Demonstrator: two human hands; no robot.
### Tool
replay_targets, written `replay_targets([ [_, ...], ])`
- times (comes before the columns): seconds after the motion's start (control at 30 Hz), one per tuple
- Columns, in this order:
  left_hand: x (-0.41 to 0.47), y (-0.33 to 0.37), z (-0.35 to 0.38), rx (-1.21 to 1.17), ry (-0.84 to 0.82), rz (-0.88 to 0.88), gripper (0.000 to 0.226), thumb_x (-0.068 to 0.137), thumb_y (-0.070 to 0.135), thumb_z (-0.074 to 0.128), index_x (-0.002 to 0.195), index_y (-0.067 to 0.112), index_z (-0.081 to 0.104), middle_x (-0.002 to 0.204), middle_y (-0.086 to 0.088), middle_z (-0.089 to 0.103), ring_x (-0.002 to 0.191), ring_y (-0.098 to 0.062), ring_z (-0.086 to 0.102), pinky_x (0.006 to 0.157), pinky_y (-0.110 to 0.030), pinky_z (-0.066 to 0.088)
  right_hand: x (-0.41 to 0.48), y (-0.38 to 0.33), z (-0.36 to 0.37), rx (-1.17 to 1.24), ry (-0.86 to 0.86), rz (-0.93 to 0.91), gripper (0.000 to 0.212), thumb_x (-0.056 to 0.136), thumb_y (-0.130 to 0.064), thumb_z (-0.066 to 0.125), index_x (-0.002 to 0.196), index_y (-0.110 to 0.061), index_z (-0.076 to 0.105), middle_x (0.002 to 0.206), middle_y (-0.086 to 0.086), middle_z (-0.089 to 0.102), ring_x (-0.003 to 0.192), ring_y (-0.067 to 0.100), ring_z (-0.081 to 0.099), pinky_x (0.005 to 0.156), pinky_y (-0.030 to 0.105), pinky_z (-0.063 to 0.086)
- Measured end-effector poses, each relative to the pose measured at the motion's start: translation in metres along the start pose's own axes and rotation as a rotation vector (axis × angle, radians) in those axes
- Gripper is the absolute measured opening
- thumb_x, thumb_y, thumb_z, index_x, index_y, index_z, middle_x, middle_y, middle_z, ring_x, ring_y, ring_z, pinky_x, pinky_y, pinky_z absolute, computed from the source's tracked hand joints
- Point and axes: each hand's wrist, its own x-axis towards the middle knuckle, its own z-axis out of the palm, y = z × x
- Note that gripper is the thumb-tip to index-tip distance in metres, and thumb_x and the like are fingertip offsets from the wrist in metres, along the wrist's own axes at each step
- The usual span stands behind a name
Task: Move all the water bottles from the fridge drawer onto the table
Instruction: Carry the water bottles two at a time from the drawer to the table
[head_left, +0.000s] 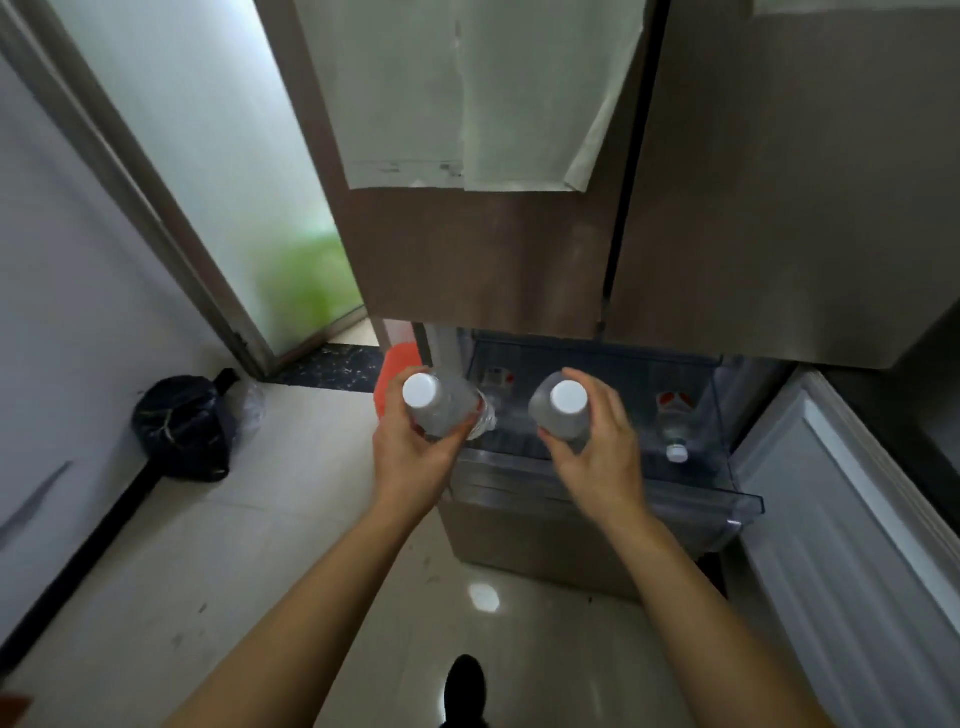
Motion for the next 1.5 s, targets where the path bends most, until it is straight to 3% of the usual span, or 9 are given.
replay_targets([
  [0.13,-0.015,0.012,-0.073,0.089,0.061,0.044,0.070,0.074,0.025,0.086,0.133,0.029,0.049,0.124,0.010,0.056,0.115,-0.009,0.056,0.098,-0.042,0.052,-0.003,-0.055,0.030,0.093,-0.091,-0.099,0.069,0.077,-0.001,0.082,0.138,-0.018,0.055,0.136,0.003,0.048,0.120,0.004,0.046,0.100,0.000,0.031],
  [0.3,-0.047,0.012,-0.169,0.077,0.207,-0.038,0.066,0.073,0.014,0.086,0.125,0.034,0.052,0.120,0.012,0.053,0.114,-0.011,0.056,0.100,-0.045,0.050,-0.023,-0.123,0.088,0.144,-0.290,-0.129,0.071,0.079,-0.013,0.083,0.141,-0.021,0.051,0.134,-0.002,0.044,0.119,0.006,0.042,0.098,0.024,0.039],
  [0.43,-0.087,-0.003,-0.253,0.057,0.304,-0.127,0.067,0.075,0.010,0.083,0.131,0.026,0.050,0.125,-0.002,0.055,0.116,-0.019,0.057,0.102,-0.050,0.048,-0.059,-0.178,0.145,0.175,-0.402,-0.285,0.072,0.081,-0.020,0.082,0.143,-0.025,0.046,0.128,-0.009,0.044,0.112,0.003,0.041,0.094,0.019,0.033],
  [0.67,-0.186,-0.046,-0.439,0.124,0.482,-0.267,0.074,0.077,0.018,0.084,0.136,0.031,0.043,0.132,0.003,0.053,0.121,-0.019,0.053,0.105,-0.049,0.047,-0.162,-0.303,0.266,0.198,-0.608,-0.444,0.072,0.085,-0.034,0.075,0.143,-0.045,0.033,0.137,-0.010,0.044,0.116,0.009,0.047,0.091,0.034,0.044],
  [0.87,-0.279,-0.084,-0.596,0.183,0.650,-0.354,0.078,0.078,0.011,0.081,0.142,0.027,0.039,0.133,-0.001,0.051,0.126,-0.022,0.050,0.109,-0.052,0.042,-0.277,-0.409,0.384,0.231,-0.782,-0.520,0.079,0.084,-0.039,0.076,0.144,-0.047,0.026,0.138,-0.013,0.040,0.114,0.004,0.045,0.091,0.033,0.045],
  [1.0,-0.341,-0.108,-0.683,0.204,0.784,-0.425,0.087,0.078,0.008,0.081,0.144,0.036,0.032,0.140,0.004,0.045,0.132,-0.020,0.044,0.112,-0.051,0.038,-0.352,-0.475,0.449,0.280,-0.922,-0.609,0.085,0.083,-0.044,0.076,0.146,-0.052,0.019,0.140,-0.015,0.040,0.112,-0.003,0.042,0.088,0.025,0.043],
  [1.17,-0.402,-0.143,-0.763,0.207,0.949,-0.522,0.080,0.077,0.012,0.083,0.140,0.031,0.039,0.133,0.002,0.050,0.125,-0.019,0.050,0.106,-0.052,0.045,-0.424,-0.541,0.525,0.320,-1.086,-0.710,0.083,0.083,-0.039,0.078,0.145,-0.049,0.024,0.139,-0.015,0.043,0.119,0.004,0.048,0.093,0.029,0.047],
  [1.33,-0.447,-0.182,-0.842,0.281,1.111,-0.581,0.075,0.077,0.010,0.083,0.137,0.029,0.043,0.132,0.002,0.050,0.124,-0.016,0.050,0.106,-0.045,0.045,-0.487,-0.600,0.614,0.421,-1.250,-0.746,0.078,0.084,-0.033,0.078,0.143,-0.044,0.030,0.140,-0.014,0.043,0.122,0.003,0.048,0.095,0.023,0.043],
  [1.5,-0.463,-0.220,-0.939,0.374,1.201,-0.635,0.073,0.078,0.010,0.081,0.135,0.034,0.041,0.132,0.002,0.044,0.123,-0.015,0.047,0.098,-0.033,0.044,-0.538,-0.670,0.714,0.494,-1.369,-0.787,0.074,0.086,-0.032,0.077,0.145,-0.037,0.032,0.143,-0.009,0.043,0.127,0.012,0.049,0.100,0.036,0.050],
])
